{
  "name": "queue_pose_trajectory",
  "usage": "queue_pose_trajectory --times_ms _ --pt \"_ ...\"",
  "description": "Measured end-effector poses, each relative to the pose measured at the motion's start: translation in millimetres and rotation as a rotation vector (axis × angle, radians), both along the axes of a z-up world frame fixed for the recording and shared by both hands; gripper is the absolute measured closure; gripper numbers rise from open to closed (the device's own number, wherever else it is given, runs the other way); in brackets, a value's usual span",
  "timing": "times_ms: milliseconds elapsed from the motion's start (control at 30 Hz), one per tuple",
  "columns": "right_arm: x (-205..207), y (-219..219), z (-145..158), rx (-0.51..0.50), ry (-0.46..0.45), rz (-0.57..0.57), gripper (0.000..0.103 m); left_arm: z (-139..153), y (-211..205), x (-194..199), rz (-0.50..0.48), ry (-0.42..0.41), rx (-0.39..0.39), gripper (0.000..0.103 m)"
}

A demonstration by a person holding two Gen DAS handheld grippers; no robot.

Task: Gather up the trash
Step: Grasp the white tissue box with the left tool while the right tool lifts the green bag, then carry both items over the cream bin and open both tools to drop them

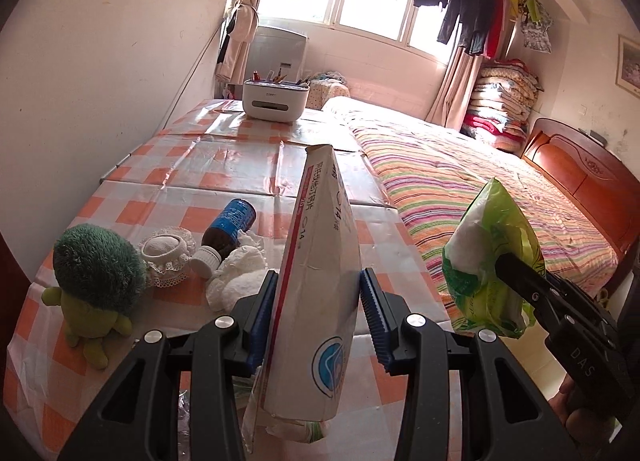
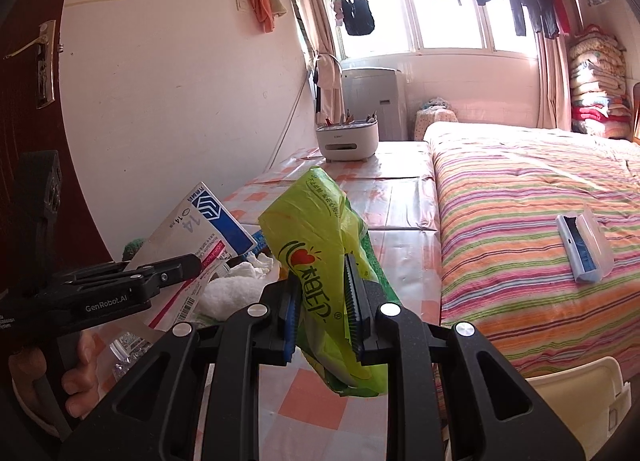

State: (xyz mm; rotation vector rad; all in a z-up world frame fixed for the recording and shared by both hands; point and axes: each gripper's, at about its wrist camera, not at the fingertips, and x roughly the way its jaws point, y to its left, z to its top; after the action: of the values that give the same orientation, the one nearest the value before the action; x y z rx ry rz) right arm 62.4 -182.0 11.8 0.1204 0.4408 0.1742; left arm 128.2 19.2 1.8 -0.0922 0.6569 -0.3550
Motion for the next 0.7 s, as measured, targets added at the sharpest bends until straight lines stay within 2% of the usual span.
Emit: queue_pose_trajectory --times_ms 200,567,700 --pt "-12 -15 -4 0.002 0.008 -0.037 0.083 2 -22 -8 -0.056 -0.009 -0.009 0.062" --pt "-24 -30 0 0.02 -0.019 -0.077 0.083 27 -19 -19 -0.087 -0.048 -0.114 0.062" --pt "-31 -34 -2 0.019 -0.022 -0.099 0.083 30 -31 -27 -0.128 -0.048 -0.128 0.062"
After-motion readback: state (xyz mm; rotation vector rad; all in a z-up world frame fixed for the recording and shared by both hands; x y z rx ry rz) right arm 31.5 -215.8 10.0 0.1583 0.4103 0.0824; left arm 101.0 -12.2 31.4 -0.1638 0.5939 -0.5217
